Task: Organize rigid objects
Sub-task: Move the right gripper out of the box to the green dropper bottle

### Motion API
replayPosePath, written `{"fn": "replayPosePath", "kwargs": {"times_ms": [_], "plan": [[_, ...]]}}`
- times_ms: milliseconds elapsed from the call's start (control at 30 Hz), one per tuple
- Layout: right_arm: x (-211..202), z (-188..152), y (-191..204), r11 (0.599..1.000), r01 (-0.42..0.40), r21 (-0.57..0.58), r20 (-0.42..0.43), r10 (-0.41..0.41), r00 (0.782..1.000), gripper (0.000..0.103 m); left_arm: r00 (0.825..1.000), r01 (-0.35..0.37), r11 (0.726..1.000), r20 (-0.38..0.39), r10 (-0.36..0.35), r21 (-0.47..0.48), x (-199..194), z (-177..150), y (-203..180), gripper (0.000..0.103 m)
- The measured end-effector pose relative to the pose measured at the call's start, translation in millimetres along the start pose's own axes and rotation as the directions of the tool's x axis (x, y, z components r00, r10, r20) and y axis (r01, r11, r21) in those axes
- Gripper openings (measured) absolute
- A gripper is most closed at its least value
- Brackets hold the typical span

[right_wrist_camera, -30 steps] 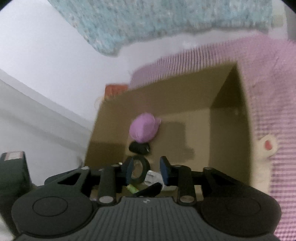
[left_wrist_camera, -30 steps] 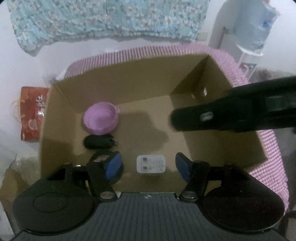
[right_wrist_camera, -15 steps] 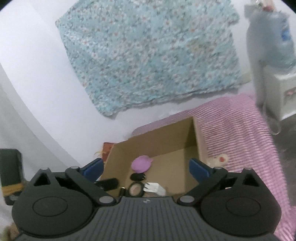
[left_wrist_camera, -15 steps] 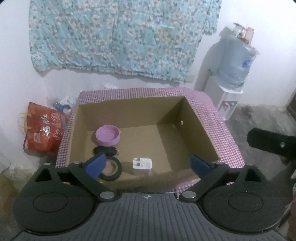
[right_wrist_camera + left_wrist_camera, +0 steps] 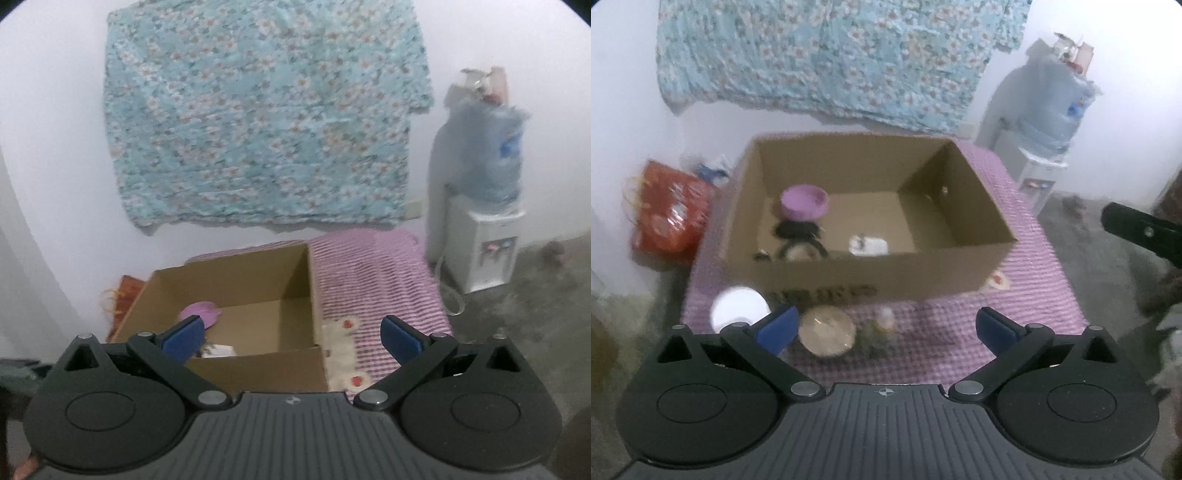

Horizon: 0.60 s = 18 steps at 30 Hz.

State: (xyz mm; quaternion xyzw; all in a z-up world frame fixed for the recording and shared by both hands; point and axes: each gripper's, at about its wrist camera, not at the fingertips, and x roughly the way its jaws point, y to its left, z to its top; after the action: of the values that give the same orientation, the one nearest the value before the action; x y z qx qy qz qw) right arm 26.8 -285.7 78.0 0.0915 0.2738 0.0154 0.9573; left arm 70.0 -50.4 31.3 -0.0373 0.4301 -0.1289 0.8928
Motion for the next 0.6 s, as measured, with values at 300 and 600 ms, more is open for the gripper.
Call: {"fn": "replayPosePath", "kwargs": {"times_ms": [300, 600], "plan": [[-16.4, -13.9, 14.6, 0.978, 0.147, -0.145, 0.087, -0.135, 0.987, 0.103, 0.997, 0.069, 0.998, -0.037, -0.07, -0.008, 2.4, -15.1, 4.1, 0.103], [-21.7, -19.1, 26.6, 0.963, 0.146, -0.228, 0.096, -0.127, 0.987, 0.103, 0.995, 0.096, 0.995, -0.021, -0.096, 0.023, -3.9, -19.0, -1.2, 0.103]]}}
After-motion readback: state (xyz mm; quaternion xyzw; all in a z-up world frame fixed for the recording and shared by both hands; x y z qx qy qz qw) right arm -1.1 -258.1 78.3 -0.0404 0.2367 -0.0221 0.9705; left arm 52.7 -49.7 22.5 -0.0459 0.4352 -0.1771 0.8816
